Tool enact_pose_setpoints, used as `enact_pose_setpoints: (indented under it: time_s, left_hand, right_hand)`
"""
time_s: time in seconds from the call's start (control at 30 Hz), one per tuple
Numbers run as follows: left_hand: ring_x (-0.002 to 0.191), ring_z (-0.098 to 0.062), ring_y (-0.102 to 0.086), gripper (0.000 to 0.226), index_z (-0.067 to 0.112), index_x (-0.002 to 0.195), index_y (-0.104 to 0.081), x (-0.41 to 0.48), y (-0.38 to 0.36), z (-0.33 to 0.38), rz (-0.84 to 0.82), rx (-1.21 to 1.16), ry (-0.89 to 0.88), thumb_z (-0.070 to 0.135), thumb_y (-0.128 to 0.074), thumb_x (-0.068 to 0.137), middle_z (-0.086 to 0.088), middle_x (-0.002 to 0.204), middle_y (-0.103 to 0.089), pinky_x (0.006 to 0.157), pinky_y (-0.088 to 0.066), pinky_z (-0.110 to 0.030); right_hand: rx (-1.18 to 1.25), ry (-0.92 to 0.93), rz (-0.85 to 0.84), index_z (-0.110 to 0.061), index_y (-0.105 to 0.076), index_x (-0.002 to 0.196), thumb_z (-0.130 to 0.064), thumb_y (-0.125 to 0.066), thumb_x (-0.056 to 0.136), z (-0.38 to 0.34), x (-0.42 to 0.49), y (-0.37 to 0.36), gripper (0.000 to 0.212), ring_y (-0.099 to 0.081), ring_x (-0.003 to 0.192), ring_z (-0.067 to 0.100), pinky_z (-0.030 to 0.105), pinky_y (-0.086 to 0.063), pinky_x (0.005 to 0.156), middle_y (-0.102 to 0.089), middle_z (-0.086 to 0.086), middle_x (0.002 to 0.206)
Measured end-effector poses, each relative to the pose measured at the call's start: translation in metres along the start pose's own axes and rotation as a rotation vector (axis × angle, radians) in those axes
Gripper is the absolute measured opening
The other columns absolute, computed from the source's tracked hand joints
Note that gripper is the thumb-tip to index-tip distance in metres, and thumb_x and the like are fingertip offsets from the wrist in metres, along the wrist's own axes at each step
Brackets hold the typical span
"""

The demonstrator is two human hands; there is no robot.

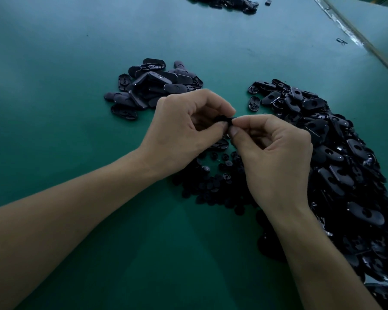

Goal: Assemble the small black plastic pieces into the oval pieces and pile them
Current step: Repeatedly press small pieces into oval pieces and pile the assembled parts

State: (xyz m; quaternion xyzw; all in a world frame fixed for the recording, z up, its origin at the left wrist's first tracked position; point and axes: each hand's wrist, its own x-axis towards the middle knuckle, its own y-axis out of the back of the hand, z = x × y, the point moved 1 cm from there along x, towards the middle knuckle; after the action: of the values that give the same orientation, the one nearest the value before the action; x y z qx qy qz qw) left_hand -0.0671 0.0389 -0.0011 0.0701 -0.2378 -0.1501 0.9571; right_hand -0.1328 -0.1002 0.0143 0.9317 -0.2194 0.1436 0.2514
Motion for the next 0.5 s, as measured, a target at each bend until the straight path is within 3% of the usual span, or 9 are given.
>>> enact_pose_setpoints:
  time_s: [0.3, 0.43, 0.5]
  left_hand:
    - [0.077, -0.009, -0.071, 0.023, 0.021, 0.094, -0.069, 0.0026, 0.0026, 0.0022, 0.042, -0.058, 0.011, 0.003, -0.077, 0.083, 0.0, 0.085, -0.074, 0.073, -0.057, -0.023]
    - [0.075, -0.013, -0.07, 0.023, 0.021, 0.092, -0.067, 0.0033, 0.0019, 0.0019, 0.035, -0.075, 0.024, 0.004, -0.078, 0.082, -0.004, 0.084, -0.073, 0.071, -0.057, -0.025]
    - [0.074, -0.017, -0.07, 0.024, 0.022, 0.092, -0.067, 0.0031, 0.0018, 0.002, 0.026, -0.089, 0.025, 0.004, -0.077, 0.081, -0.006, 0.084, -0.073, 0.071, -0.059, -0.028]
  right_hand:
    - [0.057, 0.038, -0.021, -0.019, -0.079, 0.101, -0.01, -0.075, 0.088, -0.0032, -0.0018, -0.0002, 0.016, -0.07, 0.085, 0.004, 0.018, -0.053, 0.077, -0.074, -0.009, 0.091]
    - [0.012, 0.056, -0.04, -0.032, -0.075, 0.101, -0.018, -0.076, 0.088, 0.0008, 0.0022, 0.0045, 0.019, -0.066, 0.086, 0.007, 0.017, -0.051, 0.07, -0.066, -0.011, 0.1]
    - [0.002, 0.031, -0.08, -0.037, -0.069, 0.112, -0.02, -0.074, 0.089, 0.004, 0.0056, 0.0072, 0.029, -0.066, 0.092, 0.007, 0.017, -0.052, 0.073, -0.064, -0.011, 0.108]
